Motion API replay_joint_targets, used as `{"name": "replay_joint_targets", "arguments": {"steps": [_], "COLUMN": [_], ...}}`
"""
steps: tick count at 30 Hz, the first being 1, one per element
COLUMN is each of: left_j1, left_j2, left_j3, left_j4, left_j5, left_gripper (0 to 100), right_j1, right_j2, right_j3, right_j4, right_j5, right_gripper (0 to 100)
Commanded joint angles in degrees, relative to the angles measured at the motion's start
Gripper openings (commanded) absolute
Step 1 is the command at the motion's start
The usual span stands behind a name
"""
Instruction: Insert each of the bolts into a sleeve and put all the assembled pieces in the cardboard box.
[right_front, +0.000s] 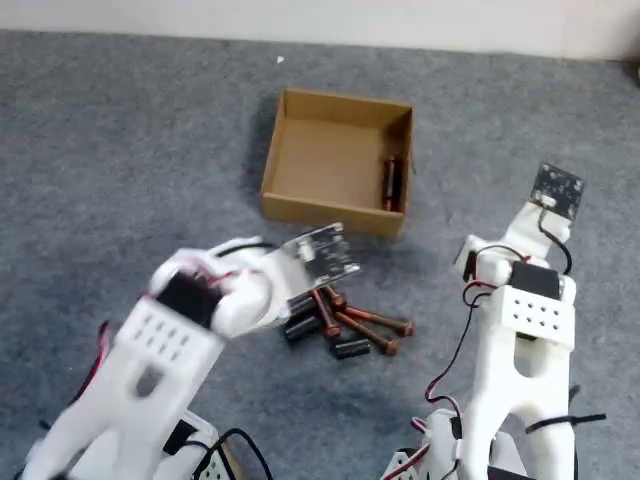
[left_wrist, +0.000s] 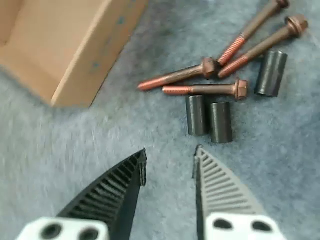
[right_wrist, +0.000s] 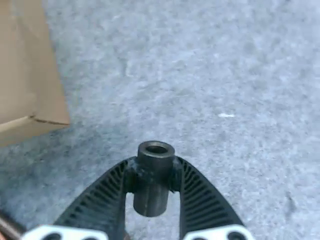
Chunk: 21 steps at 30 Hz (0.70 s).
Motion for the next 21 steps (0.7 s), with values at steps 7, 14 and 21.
{"name": "replay_joint_targets", "arguments": {"steps": [7, 14, 21], "left_j1": [5.9, 7.5, 7.4], "left_j2": [27.2, 41.1, 53.7], "left_j3": [-13.6, -19.6, -29.0], "left_j4": [-5.4, -11.2, -12.0], "left_j5": [-17.1, -17.6, -17.7], "left_gripper": [19, 19, 19], "right_j1": [2.0, 2.5, 3.1], "right_j2": [-2.3, -2.3, -2.3], "right_j3": [-0.7, -0.7, -0.7], "right_j4": [-1.5, -1.5, -1.5], "right_j5": [-0.7, -0.7, -0.7], "right_gripper": [0.6, 0.6, 0.6]}}
